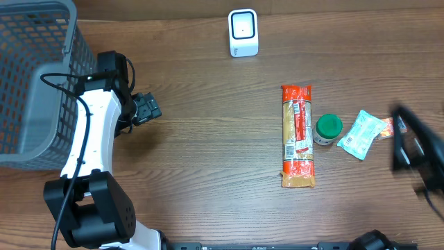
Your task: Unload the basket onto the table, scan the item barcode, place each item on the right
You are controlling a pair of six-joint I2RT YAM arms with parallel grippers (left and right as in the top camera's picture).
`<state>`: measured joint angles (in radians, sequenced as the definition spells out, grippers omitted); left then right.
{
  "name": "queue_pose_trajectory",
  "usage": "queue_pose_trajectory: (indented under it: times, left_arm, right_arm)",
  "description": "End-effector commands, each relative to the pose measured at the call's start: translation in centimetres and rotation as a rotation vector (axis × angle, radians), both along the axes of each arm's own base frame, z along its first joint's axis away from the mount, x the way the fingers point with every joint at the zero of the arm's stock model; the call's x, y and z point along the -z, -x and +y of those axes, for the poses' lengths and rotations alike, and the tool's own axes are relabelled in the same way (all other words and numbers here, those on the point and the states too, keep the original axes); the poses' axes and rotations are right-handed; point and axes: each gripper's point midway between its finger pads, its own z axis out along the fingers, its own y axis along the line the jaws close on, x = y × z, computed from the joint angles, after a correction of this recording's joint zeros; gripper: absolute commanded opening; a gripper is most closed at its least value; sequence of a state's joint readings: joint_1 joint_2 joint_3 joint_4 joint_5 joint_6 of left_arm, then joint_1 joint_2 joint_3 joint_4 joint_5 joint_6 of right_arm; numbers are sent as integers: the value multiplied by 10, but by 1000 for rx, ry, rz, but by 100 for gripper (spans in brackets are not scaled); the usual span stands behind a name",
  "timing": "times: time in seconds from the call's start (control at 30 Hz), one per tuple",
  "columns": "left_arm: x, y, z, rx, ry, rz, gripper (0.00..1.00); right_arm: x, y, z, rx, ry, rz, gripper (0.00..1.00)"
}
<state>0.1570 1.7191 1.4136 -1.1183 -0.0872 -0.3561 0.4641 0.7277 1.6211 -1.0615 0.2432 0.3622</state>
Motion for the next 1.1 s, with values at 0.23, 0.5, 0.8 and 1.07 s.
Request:
queue_pose_trajectory:
  times: [0.23, 0.5, 0.8, 1.07]
  left_arm:
    - [-6, -3, -1, 14, -10, -19, 100]
    - [-7, -3, -1, 14, -10, -20, 100]
    - [-7, -3, -1, 14, -10, -20, 100]
    - [-7, -3, -1, 14, -10, -20, 100]
  right_arm:
    - [87, 70, -42, 62, -13, -81, 100]
    - [114, 32, -46, 202, -69, -230, 100]
    - [115, -11, -34, 205, -183, -561, 100]
    - [144, -24, -24, 162, -191, -662, 100]
